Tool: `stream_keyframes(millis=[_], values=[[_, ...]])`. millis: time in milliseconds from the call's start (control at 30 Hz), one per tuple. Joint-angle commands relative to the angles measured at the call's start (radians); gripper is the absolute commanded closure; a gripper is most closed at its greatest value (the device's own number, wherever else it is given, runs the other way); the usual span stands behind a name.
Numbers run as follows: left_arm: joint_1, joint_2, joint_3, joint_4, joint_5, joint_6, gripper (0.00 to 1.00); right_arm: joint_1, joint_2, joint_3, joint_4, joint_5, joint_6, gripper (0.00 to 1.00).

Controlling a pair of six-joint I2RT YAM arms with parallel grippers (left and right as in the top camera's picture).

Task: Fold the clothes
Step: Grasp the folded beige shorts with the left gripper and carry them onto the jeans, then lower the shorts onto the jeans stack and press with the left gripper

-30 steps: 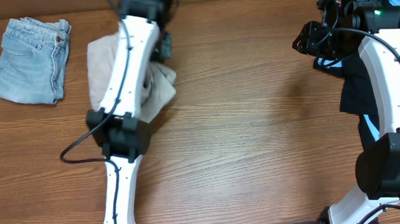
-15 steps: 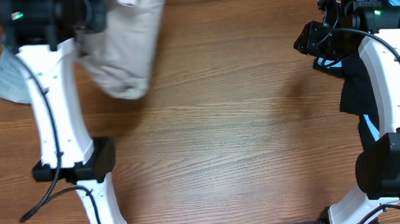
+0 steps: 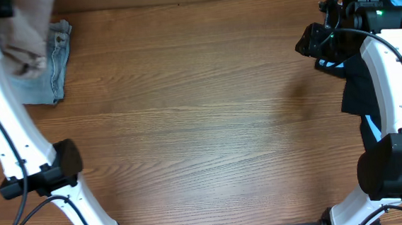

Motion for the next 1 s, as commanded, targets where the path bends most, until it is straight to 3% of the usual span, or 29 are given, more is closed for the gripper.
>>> stream_keyframes(millis=[0, 267, 500, 967], values=[[0.093, 0.04, -0.049, 0.103, 0.023, 0.031, 0.96, -0.002, -0.027, 0.022, 0.0, -0.024, 0.0, 0.56], [0.253, 0.194, -0.111, 0.33, 0.053, 0.023, 0.96, 0.0, -0.027, 0.022, 0.022, -0.026, 0.0, 0.56], [0.318, 0.314, -0.111, 0.364, 0.052, -0.037, 0.96, 0.0, -0.027, 0.022, 0.022, 0.005, 0.0, 0.56], [0.214, 0.418, -0.111, 0.357, 0.104, -0.042, 0.96, 0.005, -0.027, 0.022, 0.023, 0.004, 0.0, 0.56]])
